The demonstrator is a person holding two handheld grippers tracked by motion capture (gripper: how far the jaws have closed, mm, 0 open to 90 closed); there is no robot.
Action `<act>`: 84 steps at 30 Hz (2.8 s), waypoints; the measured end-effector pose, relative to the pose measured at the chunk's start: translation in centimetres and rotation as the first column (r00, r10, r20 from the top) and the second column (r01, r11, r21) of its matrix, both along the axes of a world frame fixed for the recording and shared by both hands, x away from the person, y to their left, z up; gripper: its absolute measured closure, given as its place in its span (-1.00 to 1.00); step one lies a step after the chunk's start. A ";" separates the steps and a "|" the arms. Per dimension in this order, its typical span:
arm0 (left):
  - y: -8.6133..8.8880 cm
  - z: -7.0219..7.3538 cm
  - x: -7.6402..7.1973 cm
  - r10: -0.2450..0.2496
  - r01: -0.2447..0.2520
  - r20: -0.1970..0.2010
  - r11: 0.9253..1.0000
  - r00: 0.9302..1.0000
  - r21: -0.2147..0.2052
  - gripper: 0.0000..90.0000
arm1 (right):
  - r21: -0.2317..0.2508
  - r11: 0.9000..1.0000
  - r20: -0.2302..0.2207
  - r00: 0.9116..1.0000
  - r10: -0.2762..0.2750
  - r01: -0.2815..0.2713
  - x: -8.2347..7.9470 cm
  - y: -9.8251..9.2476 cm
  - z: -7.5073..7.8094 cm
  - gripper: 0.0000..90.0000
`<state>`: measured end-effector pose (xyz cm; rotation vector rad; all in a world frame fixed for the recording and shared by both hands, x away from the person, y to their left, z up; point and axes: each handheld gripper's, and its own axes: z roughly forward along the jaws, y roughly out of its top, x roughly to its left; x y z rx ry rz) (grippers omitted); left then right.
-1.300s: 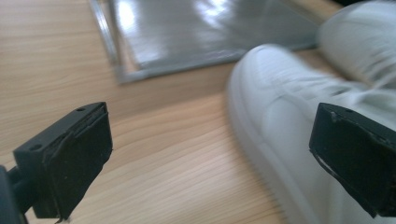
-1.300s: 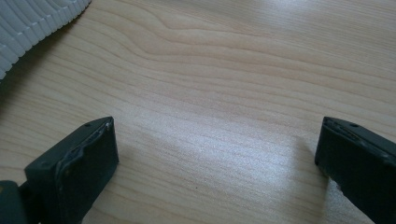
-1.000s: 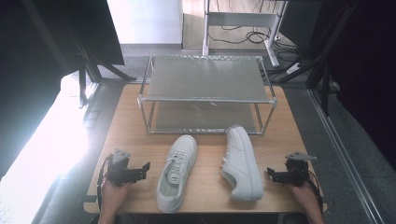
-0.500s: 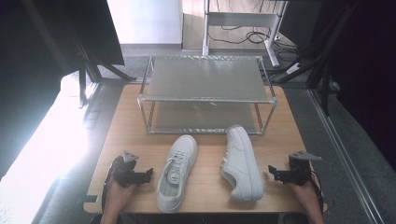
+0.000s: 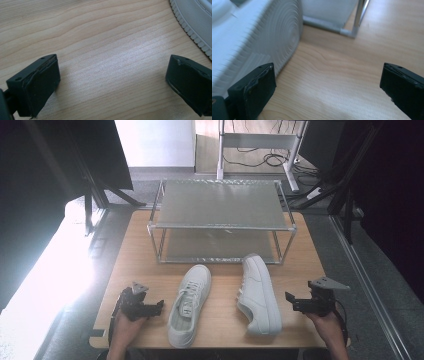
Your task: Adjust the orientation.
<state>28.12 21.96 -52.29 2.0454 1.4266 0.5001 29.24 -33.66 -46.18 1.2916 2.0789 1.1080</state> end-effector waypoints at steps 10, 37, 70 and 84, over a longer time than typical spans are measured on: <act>0.0 0.0 0.0 0.001 -0.001 0.000 1.000 1.000 -0.001 -1.00 | 0.034 0.995 0.046 0.995 0.091 -0.093 -0.6 3.3 2.5 -1.00; 0.0 0.0 0.0 0.005 -0.005 0.001 1.000 1.000 -0.001 -1.00 | -0.006 0.994 0.020 0.993 0.113 -0.113 0.0 5.2 1.3 -1.00; -0.1 0.0 0.0 0.008 -0.008 0.000 1.000 1.000 -0.001 -1.00 | -0.014 0.993 -0.094 0.989 -0.118 0.117 0.6 -3.1 -1.9 -0.88; -0.1 0.0 0.0 0.009 -0.009 0.000 1.000 1.000 -0.001 -1.00 | 0.018 0.992 -0.139 0.983 -0.122 0.126 1.0 -3.8 -3.2 -0.88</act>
